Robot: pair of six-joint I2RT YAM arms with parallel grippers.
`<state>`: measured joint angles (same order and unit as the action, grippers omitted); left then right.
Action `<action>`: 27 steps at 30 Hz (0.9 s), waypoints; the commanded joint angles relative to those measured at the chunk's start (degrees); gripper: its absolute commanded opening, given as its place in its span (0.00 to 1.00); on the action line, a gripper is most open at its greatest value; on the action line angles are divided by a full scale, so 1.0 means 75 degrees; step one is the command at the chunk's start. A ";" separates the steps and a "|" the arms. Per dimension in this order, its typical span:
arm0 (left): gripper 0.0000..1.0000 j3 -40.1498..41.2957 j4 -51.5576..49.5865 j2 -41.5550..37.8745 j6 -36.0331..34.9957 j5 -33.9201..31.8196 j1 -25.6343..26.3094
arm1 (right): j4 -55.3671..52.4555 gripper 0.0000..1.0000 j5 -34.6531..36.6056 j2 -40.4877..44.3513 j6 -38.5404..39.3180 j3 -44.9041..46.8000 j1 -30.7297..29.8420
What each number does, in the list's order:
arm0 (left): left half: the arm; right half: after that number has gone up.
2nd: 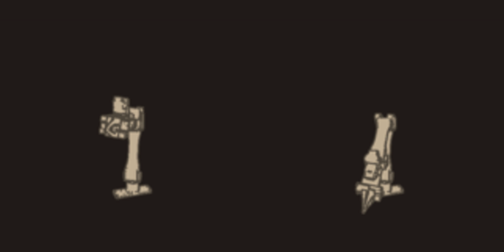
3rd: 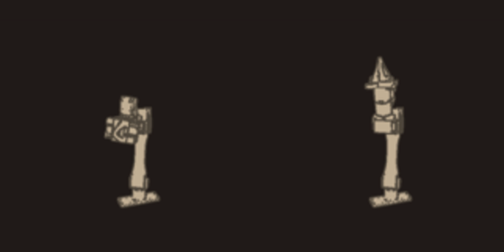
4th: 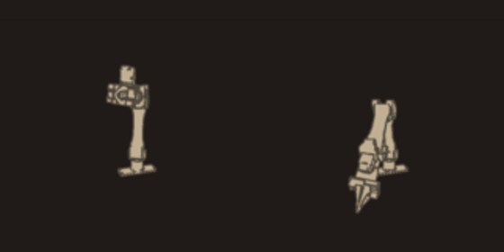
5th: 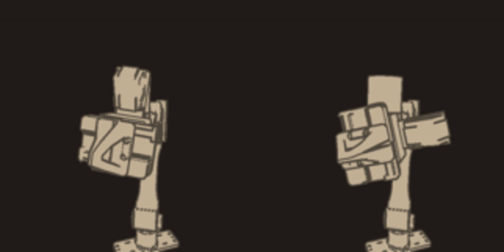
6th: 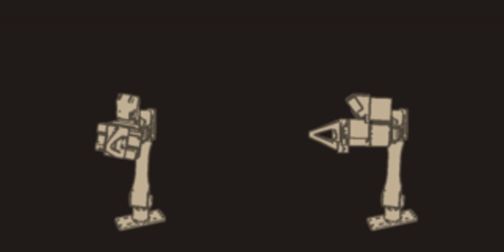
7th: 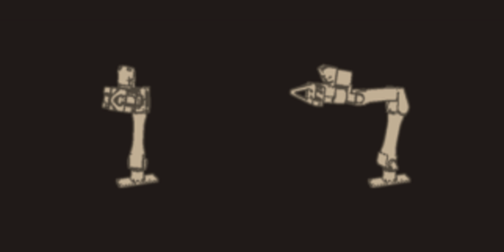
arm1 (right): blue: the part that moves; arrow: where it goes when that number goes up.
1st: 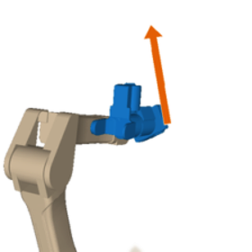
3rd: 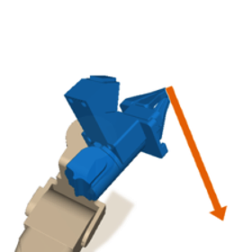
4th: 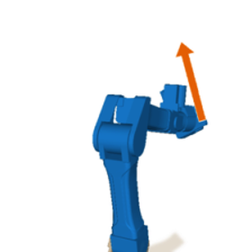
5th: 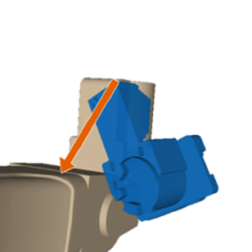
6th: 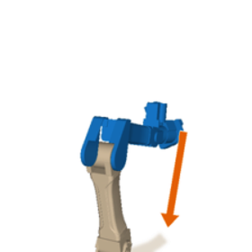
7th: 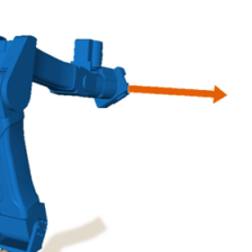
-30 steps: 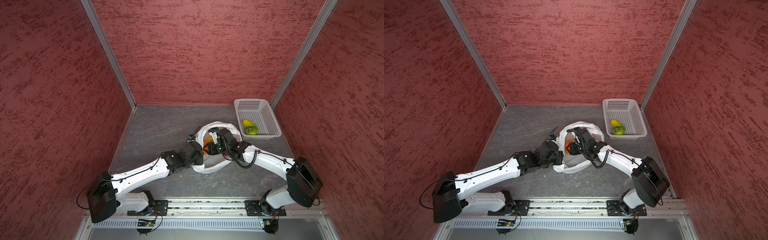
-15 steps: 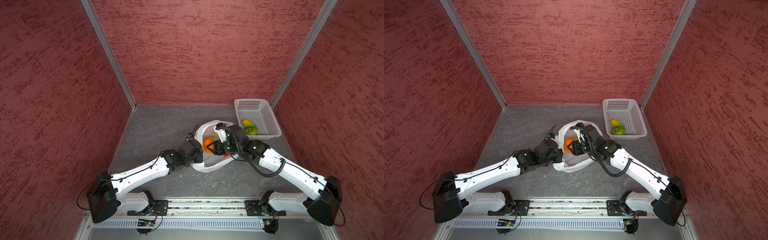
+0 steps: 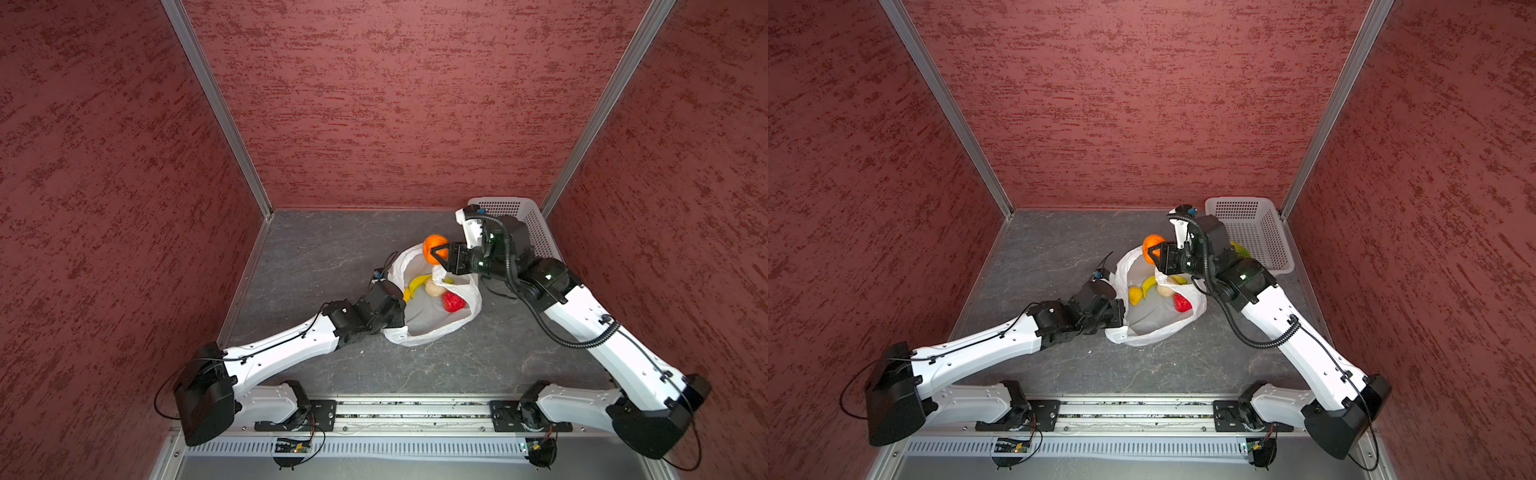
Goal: Untie the knot of the plastic bag and take out the fruit
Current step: Place the fruit in the basket.
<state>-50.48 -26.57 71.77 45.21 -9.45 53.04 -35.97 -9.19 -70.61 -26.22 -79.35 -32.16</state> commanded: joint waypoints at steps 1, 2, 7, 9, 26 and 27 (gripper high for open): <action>0.00 0.0074 -0.0087 -0.0123 -0.0066 -0.0178 0.0021 | 0.0280 0.38 0.0315 -0.0049 0.0129 -0.0047 0.0702; 0.00 0.0083 -0.0111 -0.0152 -0.0076 -0.0201 0.0047 | 0.0405 0.38 0.0377 -0.0064 0.0132 0.0039 0.0965; 0.00 0.0113 -0.0226 -0.0292 -0.0076 -0.0251 0.0132 | 0.1302 0.37 0.0722 -0.0117 0.0162 0.0835 0.2179; 0.00 0.0127 -0.0260 -0.0328 -0.0057 -0.0251 0.0165 | 0.1785 0.37 0.0749 -0.0231 0.0144 0.1217 0.2693; 0.00 0.0156 -0.0492 -0.0591 -0.0122 -0.0313 0.0286 | 0.3394 0.38 0.1202 -0.3611 0.0917 0.0862 0.5515; 0.00 0.0174 -0.0482 -0.0592 -0.0128 -0.0299 0.0288 | 0.3357 0.38 0.1201 -0.3816 0.0906 0.0732 0.5592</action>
<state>-49.84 -29.28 68.29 45.17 -11.00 54.98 -13.06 -2.02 -97.41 -20.62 -70.63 8.75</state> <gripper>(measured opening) 0.050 0.467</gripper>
